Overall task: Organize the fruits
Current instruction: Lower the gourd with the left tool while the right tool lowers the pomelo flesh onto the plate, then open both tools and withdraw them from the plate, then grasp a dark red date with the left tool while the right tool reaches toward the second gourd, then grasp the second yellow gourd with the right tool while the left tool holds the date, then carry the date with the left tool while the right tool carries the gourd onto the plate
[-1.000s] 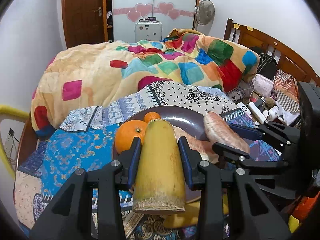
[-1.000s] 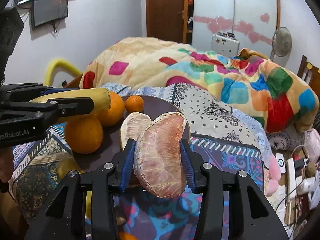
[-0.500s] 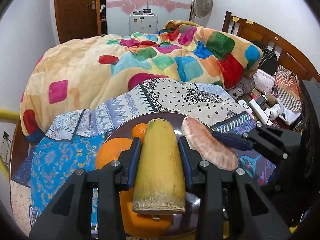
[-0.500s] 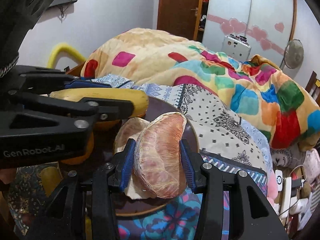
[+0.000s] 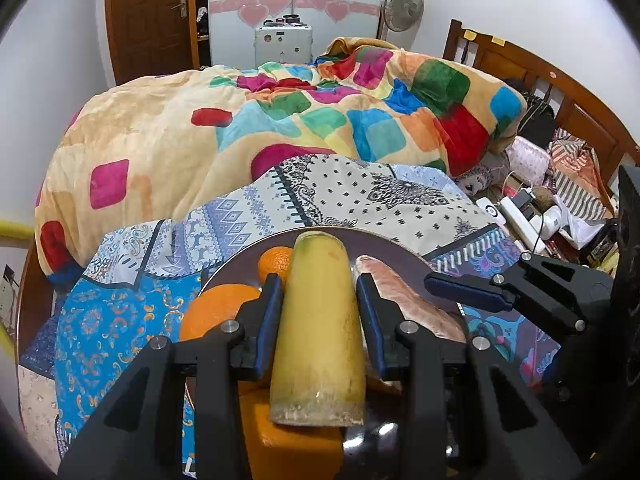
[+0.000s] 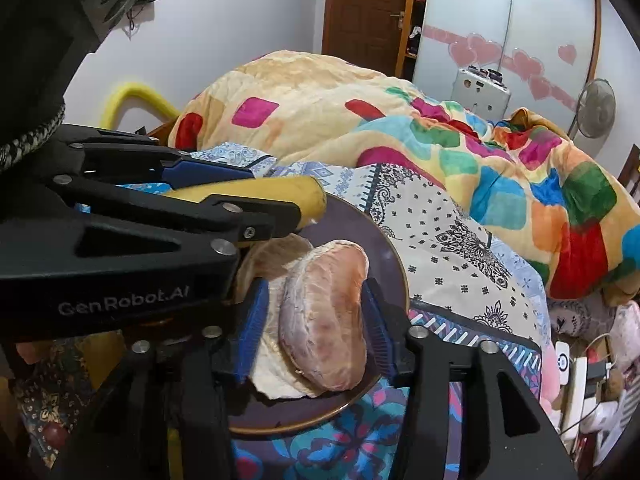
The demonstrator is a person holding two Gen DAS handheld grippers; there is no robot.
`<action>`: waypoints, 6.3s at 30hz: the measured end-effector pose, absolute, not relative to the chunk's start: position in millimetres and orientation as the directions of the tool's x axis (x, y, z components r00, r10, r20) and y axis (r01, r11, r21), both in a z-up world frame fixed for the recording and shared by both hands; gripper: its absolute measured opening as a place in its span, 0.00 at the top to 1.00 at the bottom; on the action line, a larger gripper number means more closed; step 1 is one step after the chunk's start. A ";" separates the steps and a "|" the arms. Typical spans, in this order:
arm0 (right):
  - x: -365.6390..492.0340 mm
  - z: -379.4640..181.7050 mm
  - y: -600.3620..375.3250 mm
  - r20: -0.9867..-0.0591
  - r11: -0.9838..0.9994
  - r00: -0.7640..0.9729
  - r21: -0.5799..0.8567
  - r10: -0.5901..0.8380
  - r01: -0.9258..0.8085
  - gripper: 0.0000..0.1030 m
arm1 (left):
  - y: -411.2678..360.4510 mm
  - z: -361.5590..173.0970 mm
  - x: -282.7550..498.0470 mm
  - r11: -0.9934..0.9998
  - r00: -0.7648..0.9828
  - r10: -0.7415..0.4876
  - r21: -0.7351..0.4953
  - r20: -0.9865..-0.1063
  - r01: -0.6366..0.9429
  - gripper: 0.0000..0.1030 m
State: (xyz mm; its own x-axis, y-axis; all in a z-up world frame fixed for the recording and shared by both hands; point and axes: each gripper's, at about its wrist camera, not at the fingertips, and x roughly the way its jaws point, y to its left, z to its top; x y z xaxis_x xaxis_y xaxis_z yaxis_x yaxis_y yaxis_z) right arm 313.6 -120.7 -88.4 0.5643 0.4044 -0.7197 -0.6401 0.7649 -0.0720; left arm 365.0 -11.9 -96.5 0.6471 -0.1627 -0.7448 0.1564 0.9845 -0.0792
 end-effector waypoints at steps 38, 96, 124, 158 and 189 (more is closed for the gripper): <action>165.0 -26.6 -182.6 -0.595 0.821 0.656 0.011 0.465 -0.571 0.52 | 2.3 -59.5 176.4 0.997 0.732 -0.078 -0.042 -0.677 0.067 0.61; 204.3 -102.2 -129.5 -0.765 0.714 0.462 -0.004 0.448 -0.700 0.46 | 50.2 -145.8 152.8 0.995 0.658 -0.099 -0.068 -0.747 0.072 0.81; 196.2 -110.9 -78.3 -0.789 0.656 0.401 0.005 0.466 -0.754 0.58 | 67.8 -131.2 142.2 0.995 0.697 -0.094 -0.083 -0.711 0.049 0.81; 211.0 -41.0 -147.5 -0.630 0.801 0.601 0.057 0.492 -0.597 0.66 | 30.6 -65.1 173.9 0.994 0.787 -0.100 -0.034 -0.609 0.100 0.81; 305.8 -66.5 -126.5 -0.681 0.818 0.554 0.116 0.479 -0.564 0.66 | 3.1 -77.5 291.9 0.989 0.733 -0.052 0.065 -0.679 0.131 0.81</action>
